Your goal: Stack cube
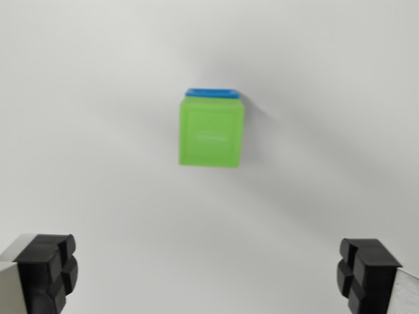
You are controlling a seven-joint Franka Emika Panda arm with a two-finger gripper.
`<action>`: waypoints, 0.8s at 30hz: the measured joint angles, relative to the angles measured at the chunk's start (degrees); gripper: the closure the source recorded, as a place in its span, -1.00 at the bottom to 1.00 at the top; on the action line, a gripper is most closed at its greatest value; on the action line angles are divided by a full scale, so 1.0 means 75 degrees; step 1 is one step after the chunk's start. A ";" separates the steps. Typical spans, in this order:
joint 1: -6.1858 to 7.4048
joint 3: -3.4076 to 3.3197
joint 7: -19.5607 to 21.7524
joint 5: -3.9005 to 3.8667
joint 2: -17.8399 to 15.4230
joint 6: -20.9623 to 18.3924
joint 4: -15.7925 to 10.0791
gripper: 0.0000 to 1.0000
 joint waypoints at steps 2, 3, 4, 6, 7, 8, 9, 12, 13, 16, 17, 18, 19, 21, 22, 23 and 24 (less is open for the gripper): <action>0.0000 -0.0004 -0.0007 0.0010 -0.0058 -0.0119 0.0067 -1.00; 0.0000 -0.0007 -0.0012 0.0014 -0.0095 -0.0194 0.0107 -1.00; 0.0000 -0.0010 -0.0016 0.0019 -0.0133 -0.0275 0.0150 -1.00; 0.0000 -0.0017 -0.0025 0.0029 -0.0204 -0.0432 0.0239 -1.00; 0.0000 -0.0019 -0.0027 0.0031 -0.0225 -0.0483 0.0268 -1.00; 0.0000 -0.0022 -0.0030 0.0035 -0.0256 -0.0557 0.0311 -1.00; 0.0000 -0.0024 -0.0033 0.0038 -0.0282 -0.0627 0.0354 -1.00; 0.0000 -0.0031 -0.0042 0.0048 -0.0354 -0.0821 0.0478 -1.00; 0.0000 -0.0034 -0.0046 0.0050 -0.0375 -0.0885 0.0517 -1.00; 0.0000 -0.0040 -0.0053 0.0055 -0.0422 -0.1019 0.0611 -1.00; 0.0000 -0.0042 -0.0055 0.0056 -0.0438 -0.1072 0.0645 -1.00; 0.0000 -0.0045 -0.0056 0.0057 -0.0453 -0.1122 0.0676 -1.00; 0.0000 -0.0047 -0.0059 0.0058 -0.0467 -0.1172 0.0708 -1.00; 0.0000 -0.0051 -0.0062 0.0059 -0.0494 -0.1259 0.0774 -1.00; 0.0000 -0.0052 -0.0063 0.0060 -0.0507 -0.1297 0.0804 -1.00; 0.0000 -0.0053 -0.0064 0.0061 -0.0512 -0.1314 0.0818 -1.00; 0.0000 -0.0054 -0.0065 0.0062 -0.0524 -0.1352 0.0844 -1.00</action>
